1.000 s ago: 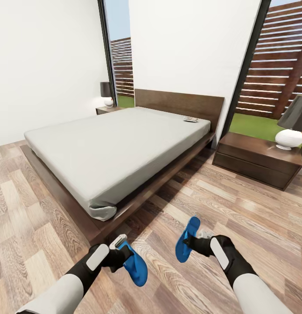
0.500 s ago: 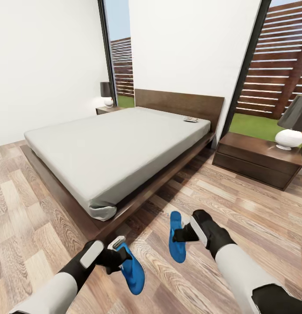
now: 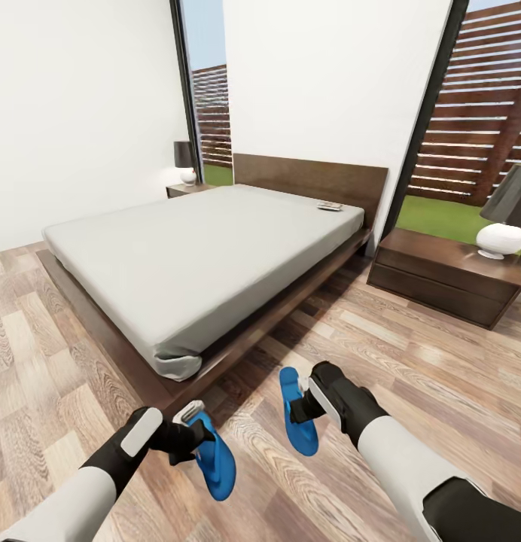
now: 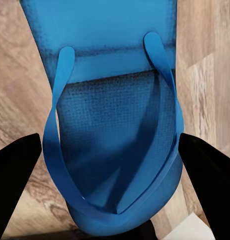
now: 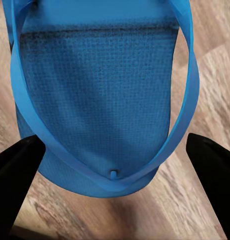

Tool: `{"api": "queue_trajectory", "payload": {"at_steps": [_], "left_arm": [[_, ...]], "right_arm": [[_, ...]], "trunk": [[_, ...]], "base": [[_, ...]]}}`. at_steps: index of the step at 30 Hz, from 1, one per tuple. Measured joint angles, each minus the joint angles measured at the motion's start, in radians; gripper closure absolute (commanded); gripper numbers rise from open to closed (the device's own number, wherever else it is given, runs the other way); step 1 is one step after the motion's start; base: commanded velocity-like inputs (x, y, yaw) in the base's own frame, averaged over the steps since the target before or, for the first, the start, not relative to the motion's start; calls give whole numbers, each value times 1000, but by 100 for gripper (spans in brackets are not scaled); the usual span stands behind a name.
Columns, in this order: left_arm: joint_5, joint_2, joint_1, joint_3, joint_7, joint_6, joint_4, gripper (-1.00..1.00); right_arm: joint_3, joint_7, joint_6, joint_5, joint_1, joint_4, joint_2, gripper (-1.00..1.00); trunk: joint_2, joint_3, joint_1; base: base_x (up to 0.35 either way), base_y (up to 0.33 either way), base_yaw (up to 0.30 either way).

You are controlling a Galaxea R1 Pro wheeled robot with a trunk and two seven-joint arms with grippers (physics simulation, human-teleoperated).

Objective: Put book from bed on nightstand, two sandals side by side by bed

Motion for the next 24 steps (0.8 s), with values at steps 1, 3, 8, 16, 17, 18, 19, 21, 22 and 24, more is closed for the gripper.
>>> {"api": "queue_trajectory", "payload": {"at_steps": [1,3,8,16,17,18,19,21,22,24], "left_arm": [[1,4,0,0,-2,1,-1,100],[5,14,0,1,-3,2,-1,100],[3,36,0,1,-5,3,-2,100],[7,45,0,1,-6,3,-2,100],[5,48,0,2,-6,3,-2,100],[6,49,0,2,-6,2,-2,100],[4,54,0,2,-5,2,-2,100],[1,66,0,2,-6,3,-2,100],[1,76,0,2,-6,3,-2,100],[4,92,0,2,-6,2,-2,100]], "right_arm": [[1,0,0,1,0,3,0,100],[2,-1,0,0,0,15,0,100],[2,-1,0,0,1,39,0,100],[3,-1,0,0,1,44,3,100],[3,-3,0,0,1,44,4,100],[4,-5,0,0,1,44,4,100],[4,-10,0,0,1,45,4,100],[5,-19,0,1,1,45,5,100],[5,-26,0,2,1,45,5,100],[5,-32,0,0,1,45,6,100]], "trunk": [[0,0,0],[0,-1,0],[0,-3,0],[0,-5,0],[0,-5,0],[0,-5,0],[0,-5,0],[0,-5,0],[0,-5,0],[0,-5,0]], "base": [[0,0,183],[0,0,206],[0,0,236],[0,0,123],[0,0,12],[0,0,8],[0,0,6],[0,0,3],[0,0,2],[0,0,1]]}}
